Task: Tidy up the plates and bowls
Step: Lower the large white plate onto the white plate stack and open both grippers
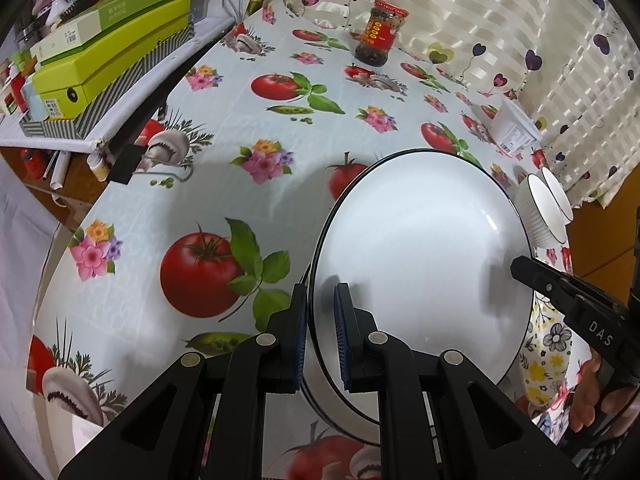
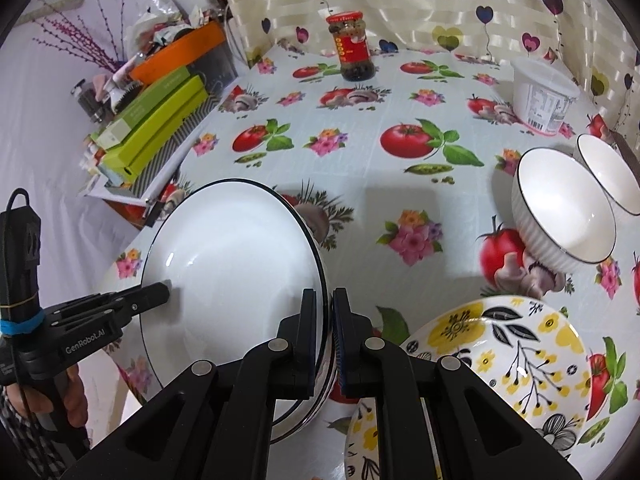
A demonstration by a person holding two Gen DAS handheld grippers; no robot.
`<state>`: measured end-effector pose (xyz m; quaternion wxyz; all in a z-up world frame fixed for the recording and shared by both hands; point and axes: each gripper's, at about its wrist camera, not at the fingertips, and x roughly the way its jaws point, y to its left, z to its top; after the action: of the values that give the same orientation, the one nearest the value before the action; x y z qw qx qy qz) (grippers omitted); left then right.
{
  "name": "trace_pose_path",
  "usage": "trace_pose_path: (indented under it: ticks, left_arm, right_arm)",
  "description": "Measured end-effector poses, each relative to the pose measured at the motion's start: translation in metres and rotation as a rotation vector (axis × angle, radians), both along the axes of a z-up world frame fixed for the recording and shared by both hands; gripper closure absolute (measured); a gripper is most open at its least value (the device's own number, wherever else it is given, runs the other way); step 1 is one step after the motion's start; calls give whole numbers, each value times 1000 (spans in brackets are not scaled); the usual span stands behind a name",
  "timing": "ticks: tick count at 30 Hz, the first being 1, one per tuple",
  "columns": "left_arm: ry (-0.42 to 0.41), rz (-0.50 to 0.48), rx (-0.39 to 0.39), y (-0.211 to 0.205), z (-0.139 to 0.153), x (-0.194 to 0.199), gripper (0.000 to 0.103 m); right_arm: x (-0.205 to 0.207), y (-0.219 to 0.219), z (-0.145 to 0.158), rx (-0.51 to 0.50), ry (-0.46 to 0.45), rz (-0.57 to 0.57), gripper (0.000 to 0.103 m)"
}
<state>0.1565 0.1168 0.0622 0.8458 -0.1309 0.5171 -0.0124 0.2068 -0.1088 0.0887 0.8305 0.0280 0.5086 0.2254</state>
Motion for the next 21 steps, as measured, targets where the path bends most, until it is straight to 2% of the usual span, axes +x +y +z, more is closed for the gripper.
trace_pose_path:
  ticks: [14, 21]
  left_arm:
    - [0, -3, 23, -2, -3, -8, 90]
    - [-2, -7, 51, -5, -4, -10, 90]
  right_arm:
    - [-11, 0, -17, -10, 28, 4, 94]
    - [-14, 0, -16, -16, 19, 6, 94]
